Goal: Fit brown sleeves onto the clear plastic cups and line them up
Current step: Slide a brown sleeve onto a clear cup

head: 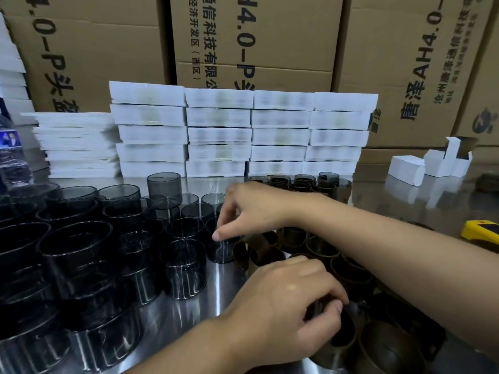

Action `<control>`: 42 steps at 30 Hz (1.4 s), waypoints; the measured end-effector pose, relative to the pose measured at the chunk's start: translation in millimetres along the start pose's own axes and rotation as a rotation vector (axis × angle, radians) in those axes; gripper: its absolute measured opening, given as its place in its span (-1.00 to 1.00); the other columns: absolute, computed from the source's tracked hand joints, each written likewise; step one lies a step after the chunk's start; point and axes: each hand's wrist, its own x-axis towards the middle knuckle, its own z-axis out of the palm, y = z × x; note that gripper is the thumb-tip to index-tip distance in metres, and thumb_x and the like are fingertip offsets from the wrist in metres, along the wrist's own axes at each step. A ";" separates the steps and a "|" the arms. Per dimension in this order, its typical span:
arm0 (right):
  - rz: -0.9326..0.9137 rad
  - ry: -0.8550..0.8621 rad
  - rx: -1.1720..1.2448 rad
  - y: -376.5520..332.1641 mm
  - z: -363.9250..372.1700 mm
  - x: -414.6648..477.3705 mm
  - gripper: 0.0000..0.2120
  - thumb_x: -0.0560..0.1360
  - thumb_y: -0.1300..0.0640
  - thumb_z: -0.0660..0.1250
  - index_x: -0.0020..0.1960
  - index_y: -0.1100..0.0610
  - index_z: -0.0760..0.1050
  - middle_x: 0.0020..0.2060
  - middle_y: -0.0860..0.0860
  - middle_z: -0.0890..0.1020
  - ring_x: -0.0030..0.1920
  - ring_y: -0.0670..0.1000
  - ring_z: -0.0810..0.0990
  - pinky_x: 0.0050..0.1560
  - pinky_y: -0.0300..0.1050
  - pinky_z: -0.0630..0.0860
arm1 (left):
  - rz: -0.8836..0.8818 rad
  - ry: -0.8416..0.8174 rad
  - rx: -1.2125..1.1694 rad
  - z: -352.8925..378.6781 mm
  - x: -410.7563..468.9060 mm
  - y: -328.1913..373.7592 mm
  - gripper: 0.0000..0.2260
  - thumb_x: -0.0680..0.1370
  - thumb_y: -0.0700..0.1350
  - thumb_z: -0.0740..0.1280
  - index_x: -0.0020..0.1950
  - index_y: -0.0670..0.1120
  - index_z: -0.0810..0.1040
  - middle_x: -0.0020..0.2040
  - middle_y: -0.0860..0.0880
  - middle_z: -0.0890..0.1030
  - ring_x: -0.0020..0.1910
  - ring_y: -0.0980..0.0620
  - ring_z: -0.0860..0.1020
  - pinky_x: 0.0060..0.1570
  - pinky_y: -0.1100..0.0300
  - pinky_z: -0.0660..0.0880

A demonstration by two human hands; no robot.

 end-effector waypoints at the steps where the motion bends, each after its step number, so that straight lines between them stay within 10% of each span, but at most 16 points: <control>1: -0.001 -0.023 -0.051 -3.1 3.7 -0.2 -0.77 0.43 -0.11 0.42 -0.07 0.03 0.68 -0.21 -0.09 0.62 -0.21 -0.11 0.57 -0.25 -0.26 0.43 | -0.002 0.002 -0.002 0.6 -0.2 -0.6 -0.84 0.50 -0.09 0.30 -0.07 -0.10 0.66 -0.21 0.01 0.61 -0.18 0.06 0.53 -0.15 0.16 0.50; 13: 0.018 0.148 -0.177 -1.6 5.1 -10.8 -0.82 0.52 0.04 0.32 0.05 0.07 0.63 0.05 -0.01 0.51 0.07 0.04 0.52 0.07 -0.07 0.46 | -0.019 0.099 0.005 -0.4 1.4 -4.6 -0.86 0.47 -0.10 0.31 -0.12 -0.10 0.65 -0.23 0.03 0.61 -0.21 0.03 0.54 -0.19 0.13 0.50; 21: 0.235 0.484 0.518 24.8 -28.5 -62.9 -0.87 0.57 0.13 0.26 -0.16 0.03 0.46 -0.32 -0.12 0.52 -0.44 -0.28 0.48 -0.37 -0.45 0.36 | -0.327 0.406 -0.113 -8.0 9.3 -8.2 -0.85 0.43 0.01 0.26 -0.16 0.01 0.61 -0.21 0.16 0.53 -0.20 0.17 0.52 -0.19 0.29 0.41; 29: 0.140 0.460 1.294 50.7 -16.4 -102.0 -0.87 0.53 0.31 0.15 -0.06 0.29 0.47 -0.16 0.16 0.65 -0.16 0.08 0.62 -0.11 -0.13 0.59 | -0.671 0.560 -0.388 -6.0 10.5 -21.1 -0.59 0.20 0.21 0.39 -0.01 0.31 0.33 0.04 0.33 0.44 -0.01 0.23 0.56 -0.05 0.29 0.48; 32: 0.109 0.391 1.361 52.9 -12.9 -106.5 -0.85 0.40 0.22 0.22 -0.12 0.28 0.49 -0.22 0.15 0.66 -0.23 0.05 0.63 -0.15 -0.12 0.61 | -0.681 0.606 -0.525 -5.0 13.0 -27.5 -0.47 0.16 0.16 0.48 0.06 0.20 0.38 0.12 0.18 0.50 0.09 0.32 0.53 -0.04 0.41 0.48; 36: 0.046 0.242 1.464 49.3 -5.1 -108.9 -0.87 0.39 0.24 0.28 -0.10 0.28 0.48 -0.18 0.18 0.61 -0.19 0.09 0.59 -0.16 -0.10 0.60 | -0.635 0.459 -0.767 -2.9 11.1 -30.8 -0.27 0.19 0.08 0.49 0.33 0.04 0.40 0.17 0.08 0.61 0.18 0.12 0.58 0.13 0.10 0.53; 42: 0.071 0.176 1.318 40.6 2.4 -111.3 -0.87 0.50 0.19 0.29 0.03 0.20 0.50 -0.16 0.07 0.65 -0.23 -0.03 0.62 -0.14 -0.17 0.57 | -0.553 0.409 -0.845 0.3 8.5 -31.0 -0.44 0.22 -0.03 0.52 0.21 0.09 0.53 0.09 -0.03 0.68 0.08 0.00 0.65 0.02 0.13 0.58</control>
